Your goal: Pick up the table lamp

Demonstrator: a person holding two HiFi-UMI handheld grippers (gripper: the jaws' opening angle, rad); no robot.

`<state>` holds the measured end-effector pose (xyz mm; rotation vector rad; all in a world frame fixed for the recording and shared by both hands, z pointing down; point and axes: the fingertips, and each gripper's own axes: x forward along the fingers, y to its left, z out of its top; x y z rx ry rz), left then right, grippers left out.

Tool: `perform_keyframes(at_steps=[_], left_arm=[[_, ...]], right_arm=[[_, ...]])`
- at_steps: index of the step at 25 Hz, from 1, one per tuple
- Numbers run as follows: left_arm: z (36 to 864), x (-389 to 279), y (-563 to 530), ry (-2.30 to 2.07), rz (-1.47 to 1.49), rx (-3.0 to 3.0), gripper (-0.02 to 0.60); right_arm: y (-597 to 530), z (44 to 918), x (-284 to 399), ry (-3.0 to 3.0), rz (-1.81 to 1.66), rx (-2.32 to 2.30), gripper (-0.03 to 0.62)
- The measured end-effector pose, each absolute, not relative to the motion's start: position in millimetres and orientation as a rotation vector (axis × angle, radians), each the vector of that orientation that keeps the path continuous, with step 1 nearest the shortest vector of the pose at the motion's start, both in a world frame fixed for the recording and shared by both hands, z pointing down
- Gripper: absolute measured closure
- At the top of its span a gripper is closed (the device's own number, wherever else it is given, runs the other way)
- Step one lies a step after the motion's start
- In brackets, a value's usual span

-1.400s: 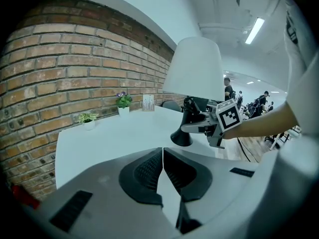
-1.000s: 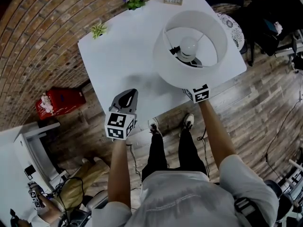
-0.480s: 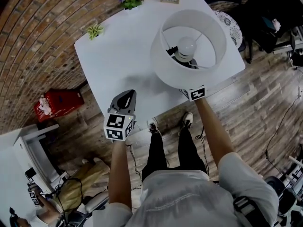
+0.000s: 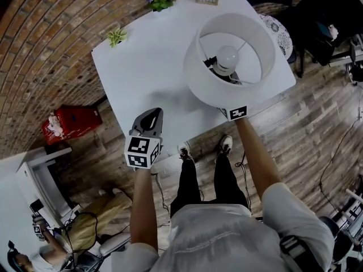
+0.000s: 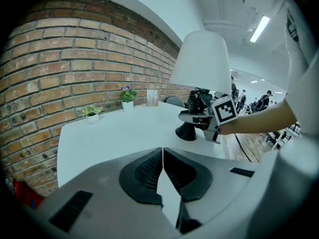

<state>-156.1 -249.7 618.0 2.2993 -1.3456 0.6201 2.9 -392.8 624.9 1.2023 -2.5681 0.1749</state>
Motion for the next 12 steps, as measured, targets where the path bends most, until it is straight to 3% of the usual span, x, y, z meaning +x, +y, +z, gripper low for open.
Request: perform_keyframes(at_steps=[12], left_arm=[[612.7,-153.7,-248.2,-1.360,0.617,2.304,0.565]], right_arm=[[-383.5,625.0,7.0,-2.583,0.172,1.133,0.461]])
